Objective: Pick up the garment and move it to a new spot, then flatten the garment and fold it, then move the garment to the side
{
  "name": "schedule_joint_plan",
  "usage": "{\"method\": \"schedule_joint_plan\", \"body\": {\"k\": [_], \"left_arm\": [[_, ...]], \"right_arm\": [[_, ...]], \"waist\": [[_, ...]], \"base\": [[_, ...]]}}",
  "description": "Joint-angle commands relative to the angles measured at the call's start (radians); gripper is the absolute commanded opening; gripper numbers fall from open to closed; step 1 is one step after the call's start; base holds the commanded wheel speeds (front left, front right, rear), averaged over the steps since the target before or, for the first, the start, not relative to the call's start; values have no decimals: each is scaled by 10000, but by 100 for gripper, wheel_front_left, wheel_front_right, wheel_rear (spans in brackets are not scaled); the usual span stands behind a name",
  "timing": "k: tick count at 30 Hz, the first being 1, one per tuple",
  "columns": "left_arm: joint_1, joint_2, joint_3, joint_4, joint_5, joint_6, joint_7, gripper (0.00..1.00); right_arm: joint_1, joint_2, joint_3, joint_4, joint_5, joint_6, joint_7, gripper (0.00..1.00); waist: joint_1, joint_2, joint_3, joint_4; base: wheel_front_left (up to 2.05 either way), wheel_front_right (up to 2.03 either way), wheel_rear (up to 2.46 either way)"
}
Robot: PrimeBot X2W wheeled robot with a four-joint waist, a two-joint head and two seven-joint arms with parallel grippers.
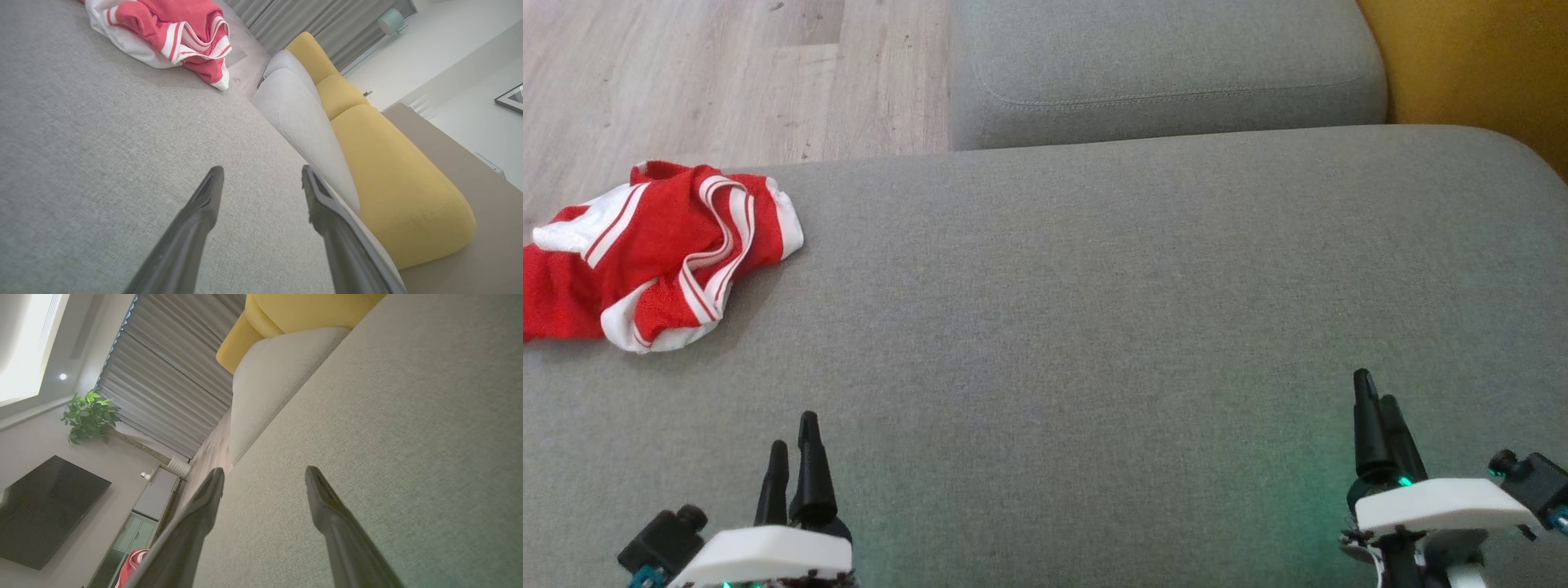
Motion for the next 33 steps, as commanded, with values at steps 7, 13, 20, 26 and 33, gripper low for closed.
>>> {"method": "schedule_joint_plan", "body": {"k": [7,13,20,26,33], "left_arm": [[-230,58,-93,-269,1155,183,-342,100],[-184,61,-211,-243,1843,302,-520,100],[-125,64,-300,-260,2590,444,-727,100],[-85,66,-303,-252,3125,529,-875,100],[-15,70,-276,-93,3854,661,-1082,100]], "right_arm": [[-215,-72,390,-199,-1174,23,-340,100],[-212,-76,530,-200,-1922,24,-517,100],[-180,-81,677,-275,-2782,27,-723,100],[-153,-84,793,-339,-3390,28,-870,100],[-131,-88,968,-388,-4251,30,-1077,100]], "waist": [[-1,0,-46,19],[-1,0,-55,31],[-1,0,-40,42],[-1,0,-32,50],[-1,0,-40,60]], "base": [[0,0,0],[0,0,0],[0,0,0],[0,0,0],[0,0,0]]}}
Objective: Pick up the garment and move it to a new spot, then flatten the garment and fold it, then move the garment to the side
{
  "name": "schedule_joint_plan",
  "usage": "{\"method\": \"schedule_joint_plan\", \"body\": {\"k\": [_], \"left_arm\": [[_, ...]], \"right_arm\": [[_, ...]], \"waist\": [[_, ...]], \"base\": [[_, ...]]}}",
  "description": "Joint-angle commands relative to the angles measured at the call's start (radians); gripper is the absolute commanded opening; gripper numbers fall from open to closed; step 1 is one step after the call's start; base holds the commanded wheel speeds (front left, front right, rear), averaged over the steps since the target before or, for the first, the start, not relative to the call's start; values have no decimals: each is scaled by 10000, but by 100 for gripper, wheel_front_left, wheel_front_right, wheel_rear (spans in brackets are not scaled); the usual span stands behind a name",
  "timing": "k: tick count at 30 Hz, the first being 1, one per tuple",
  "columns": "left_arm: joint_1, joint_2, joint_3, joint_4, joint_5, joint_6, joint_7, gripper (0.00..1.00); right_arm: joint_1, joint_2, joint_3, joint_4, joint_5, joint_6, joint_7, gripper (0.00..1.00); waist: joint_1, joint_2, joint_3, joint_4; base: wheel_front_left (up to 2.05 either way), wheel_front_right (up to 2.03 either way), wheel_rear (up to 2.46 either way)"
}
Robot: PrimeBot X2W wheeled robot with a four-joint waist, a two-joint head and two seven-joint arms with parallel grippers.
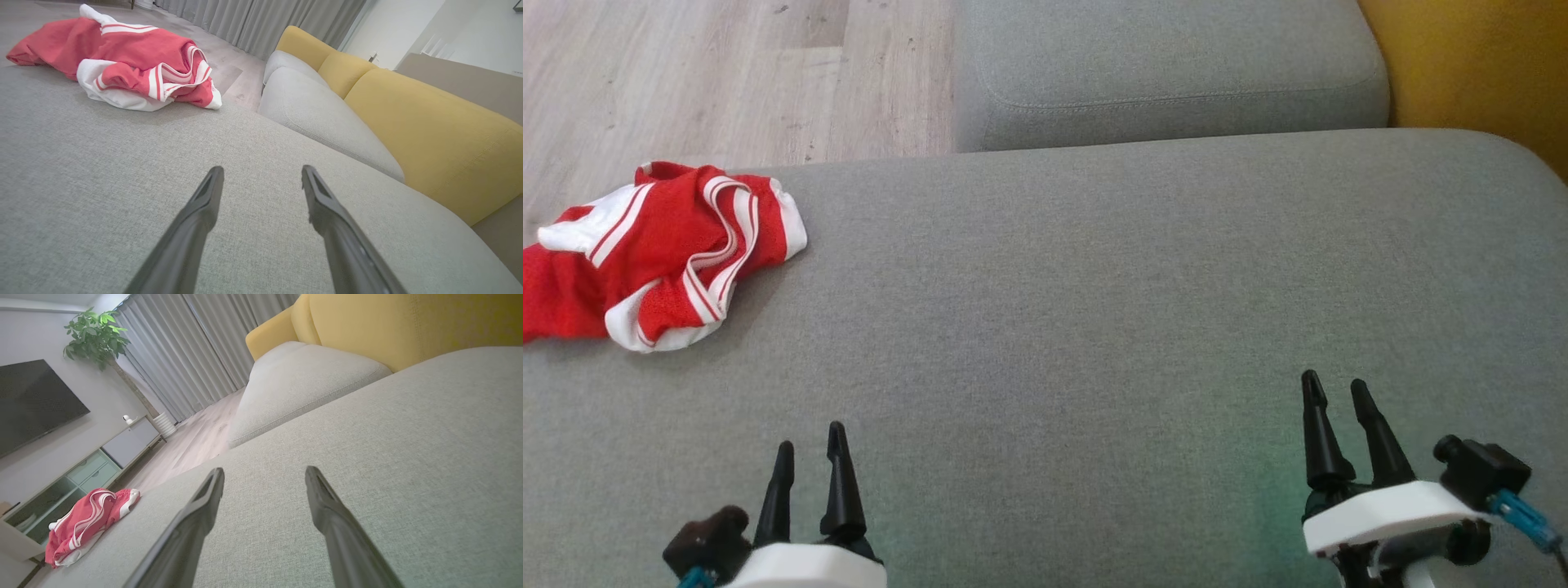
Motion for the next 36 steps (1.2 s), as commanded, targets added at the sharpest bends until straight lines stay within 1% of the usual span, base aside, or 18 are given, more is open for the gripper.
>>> {"method": "schedule_joint_plan", "body": {"k": [1,11,14,24,31,36], "left_arm": [[-211,59,158,-255,305,65,-153,100],[-155,63,157,-2,1350,201,-450,100],[-126,65,117,105,1732,257,-568,100],[-56,70,-78,237,2718,481,-864,100],[-20,73,-139,375,3407,610,-1071,100],[-14,73,-109,439,3455,639,-1104,100]], "right_arm": [[-135,-81,246,-391,-313,31,-167,100],[-97,-88,485,-280,-1539,34,-462,100],[-90,-91,529,-83,-2045,35,-580,100],[-231,-97,622,486,-3158,38,-874,100],[-335,-102,758,614,-3921,40,-1081,100],[-341,-102,786,622,-4003,40,-1113,100]], "waist": [[0,0,0,5],[0,0,-22,-1],[0,0,-38,-3],[-1,0,-72,1],[-1,0,-109,18],[-1,0,-115,12]], "base": [[0,0,0],[0,0,0],[0,0,0],[0,0,0],[0,0,0],[0,0,0]]}}
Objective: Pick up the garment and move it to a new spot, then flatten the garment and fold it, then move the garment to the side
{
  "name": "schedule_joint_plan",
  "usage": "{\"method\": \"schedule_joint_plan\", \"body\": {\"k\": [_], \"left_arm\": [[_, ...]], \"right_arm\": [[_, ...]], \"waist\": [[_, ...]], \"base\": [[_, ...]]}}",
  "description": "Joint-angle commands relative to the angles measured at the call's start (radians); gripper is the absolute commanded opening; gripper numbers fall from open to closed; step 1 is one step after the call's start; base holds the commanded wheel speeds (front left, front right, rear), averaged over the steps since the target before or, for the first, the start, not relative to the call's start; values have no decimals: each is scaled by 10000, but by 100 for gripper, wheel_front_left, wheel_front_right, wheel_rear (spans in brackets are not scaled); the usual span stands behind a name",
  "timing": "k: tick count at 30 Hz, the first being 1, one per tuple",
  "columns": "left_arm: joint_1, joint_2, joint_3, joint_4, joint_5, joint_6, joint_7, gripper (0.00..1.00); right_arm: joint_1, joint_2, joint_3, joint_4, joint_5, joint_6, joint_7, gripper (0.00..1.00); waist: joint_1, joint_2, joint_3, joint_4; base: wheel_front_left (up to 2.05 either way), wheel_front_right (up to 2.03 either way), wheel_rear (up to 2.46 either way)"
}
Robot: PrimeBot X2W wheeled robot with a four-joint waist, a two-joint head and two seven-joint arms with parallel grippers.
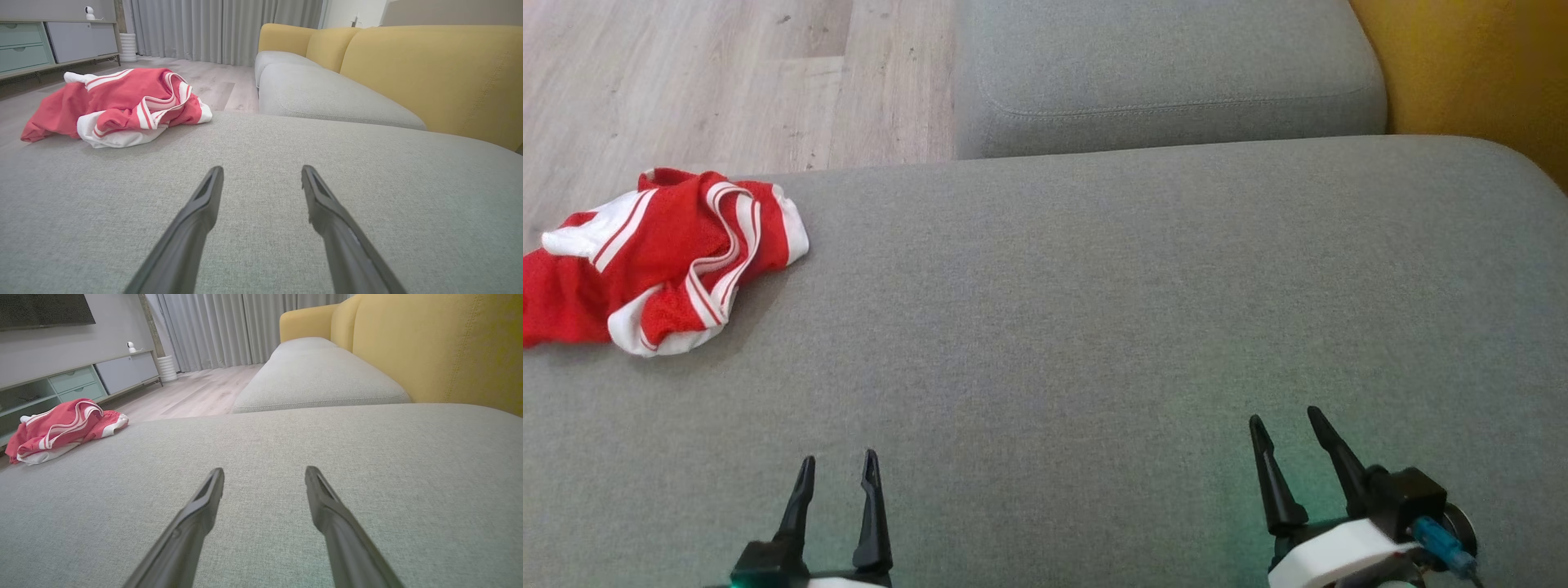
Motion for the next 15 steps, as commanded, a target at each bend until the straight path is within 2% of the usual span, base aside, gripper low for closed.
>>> {"method": "schedule_joint_plan", "body": {"k": [1,15], "left_arm": [[-240,52,299,-231,55,28,-122,100],[-268,52,373,-48,-29,1,-122,100]], "right_arm": [[-489,-91,238,-273,-50,40,-137,100],[-488,-91,232,-218,6,40,-137,100]], "waist": [[1,0,2,-1],[1,0,-22,3]], "base": [[0,0,0],[0,0,0]]}}
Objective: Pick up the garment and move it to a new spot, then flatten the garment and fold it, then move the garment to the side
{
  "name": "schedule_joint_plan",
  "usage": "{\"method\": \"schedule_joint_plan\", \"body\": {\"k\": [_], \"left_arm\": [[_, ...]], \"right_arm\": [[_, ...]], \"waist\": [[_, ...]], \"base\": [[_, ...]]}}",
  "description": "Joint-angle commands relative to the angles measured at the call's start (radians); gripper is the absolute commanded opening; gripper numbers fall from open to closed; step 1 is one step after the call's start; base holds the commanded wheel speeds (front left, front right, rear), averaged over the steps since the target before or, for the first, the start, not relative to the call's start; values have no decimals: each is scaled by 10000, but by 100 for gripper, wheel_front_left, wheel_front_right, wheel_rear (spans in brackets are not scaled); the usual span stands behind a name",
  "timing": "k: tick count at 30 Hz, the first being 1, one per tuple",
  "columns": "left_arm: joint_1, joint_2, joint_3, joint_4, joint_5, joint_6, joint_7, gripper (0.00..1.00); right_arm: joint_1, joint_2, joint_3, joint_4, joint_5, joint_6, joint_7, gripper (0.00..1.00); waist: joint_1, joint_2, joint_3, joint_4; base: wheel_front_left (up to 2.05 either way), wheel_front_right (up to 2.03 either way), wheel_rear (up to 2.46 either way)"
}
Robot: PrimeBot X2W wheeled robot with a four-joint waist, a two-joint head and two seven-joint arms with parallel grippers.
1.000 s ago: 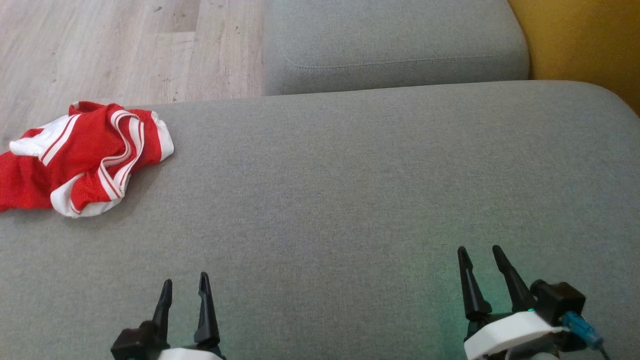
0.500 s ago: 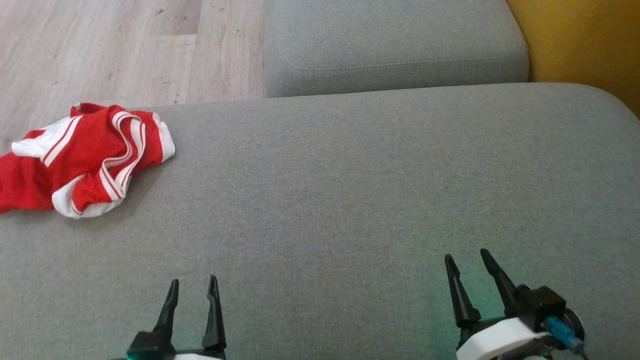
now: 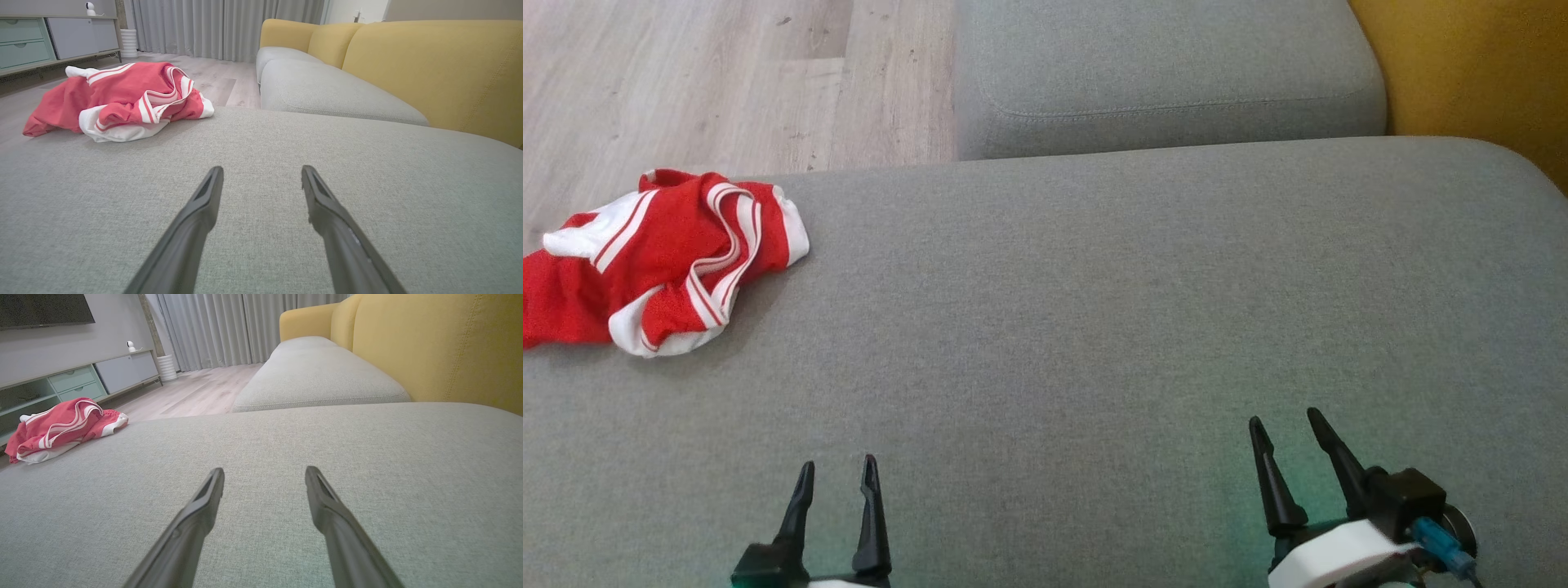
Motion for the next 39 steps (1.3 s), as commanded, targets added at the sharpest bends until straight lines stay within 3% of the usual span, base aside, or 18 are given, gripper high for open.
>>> {"method": "schedule_joint_plan", "body": {"k": [1,10,26,32,39], "left_arm": [[-271,47,358,-233,-14,6,-122,100],[-297,47,277,-158,-16,27,-122,100],[-289,197,360,-83,143,3,-122,100],[-260,270,368,-99,120,-6,-122,100],[-235,338,444,-195,64,63,-122,100]], "right_arm": [[-485,-91,230,-278,5,40,-137,100],[-417,-91,119,-311,2,40,-138,100],[-216,-91,263,-360,282,40,-138,100],[-238,-91,339,-341,372,40,-138,100],[-295,-91,436,-292,419,40,-138,100]], "waist": [[1,0,-2,4],[1,0,-34,287],[1,0,-196,2788],[1,0,-213,3446],[1,0,-192,3728]], "base": [[0,0,0],[0,0,0],[0,0,0],[0,0,0],[0,0,0]]}}
